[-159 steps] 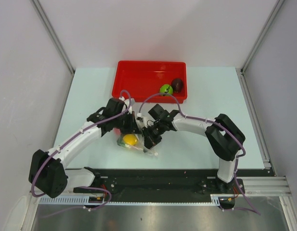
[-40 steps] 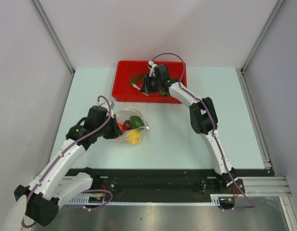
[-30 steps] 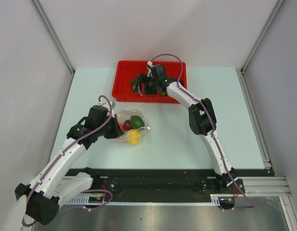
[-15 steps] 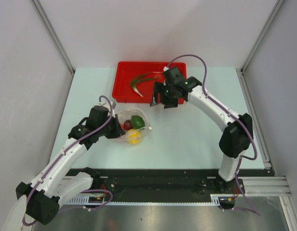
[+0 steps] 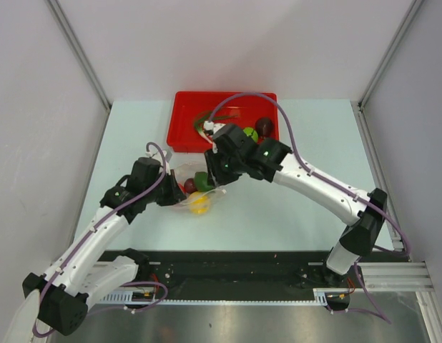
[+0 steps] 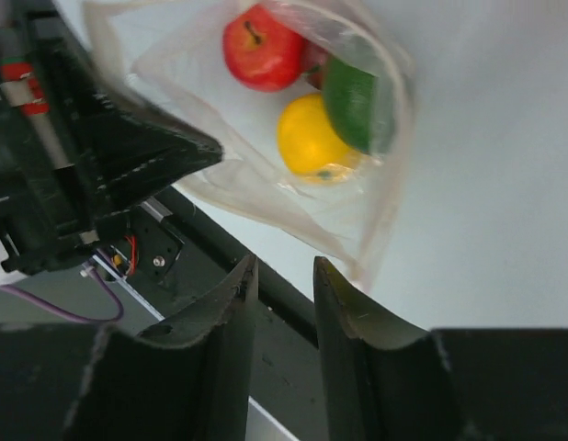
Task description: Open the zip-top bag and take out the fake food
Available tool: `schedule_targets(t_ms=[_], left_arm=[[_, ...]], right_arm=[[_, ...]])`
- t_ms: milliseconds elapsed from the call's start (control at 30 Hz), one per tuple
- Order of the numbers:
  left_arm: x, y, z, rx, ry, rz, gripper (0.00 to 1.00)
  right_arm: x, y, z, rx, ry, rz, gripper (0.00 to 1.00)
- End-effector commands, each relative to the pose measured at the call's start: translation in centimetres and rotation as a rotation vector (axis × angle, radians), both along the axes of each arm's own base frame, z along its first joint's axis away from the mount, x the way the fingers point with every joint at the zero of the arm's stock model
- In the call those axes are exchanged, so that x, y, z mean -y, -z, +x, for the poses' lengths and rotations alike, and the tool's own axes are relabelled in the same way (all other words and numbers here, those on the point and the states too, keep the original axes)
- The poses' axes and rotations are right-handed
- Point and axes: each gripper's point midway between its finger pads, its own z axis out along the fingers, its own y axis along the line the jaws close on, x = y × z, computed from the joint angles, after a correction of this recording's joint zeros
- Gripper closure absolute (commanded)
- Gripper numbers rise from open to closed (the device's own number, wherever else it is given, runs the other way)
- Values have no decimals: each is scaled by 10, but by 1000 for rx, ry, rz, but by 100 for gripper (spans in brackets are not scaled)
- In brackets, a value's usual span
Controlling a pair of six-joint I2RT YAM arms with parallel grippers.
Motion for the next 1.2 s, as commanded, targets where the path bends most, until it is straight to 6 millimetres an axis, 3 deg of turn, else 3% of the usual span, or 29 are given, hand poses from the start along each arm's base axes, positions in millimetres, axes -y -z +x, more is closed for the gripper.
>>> schedule_targets(t_ms=[0, 233, 367, 533, 767, 1167], left_arm=[[3, -12, 5, 24, -21, -39, 100], [6, -12, 5, 1, -18, -44, 100], [5, -15, 8, 4, -24, -35, 100], [11, -13, 14, -11, -22, -43, 100], [26, -11, 30, -39, 3, -42, 100], [34, 0, 36, -71, 34, -36, 100]], right_arm=[[-34, -11, 14, 143, -68, 26, 65], [-66, 47, 37, 107, -110, -29, 59], [-65, 62, 67, 186, -71, -112, 48], [-63, 82, 92, 232, -47, -172, 41], [-52, 112, 108, 227, -18, -240, 26], [-45, 163, 129, 149, -2, -265, 22]])
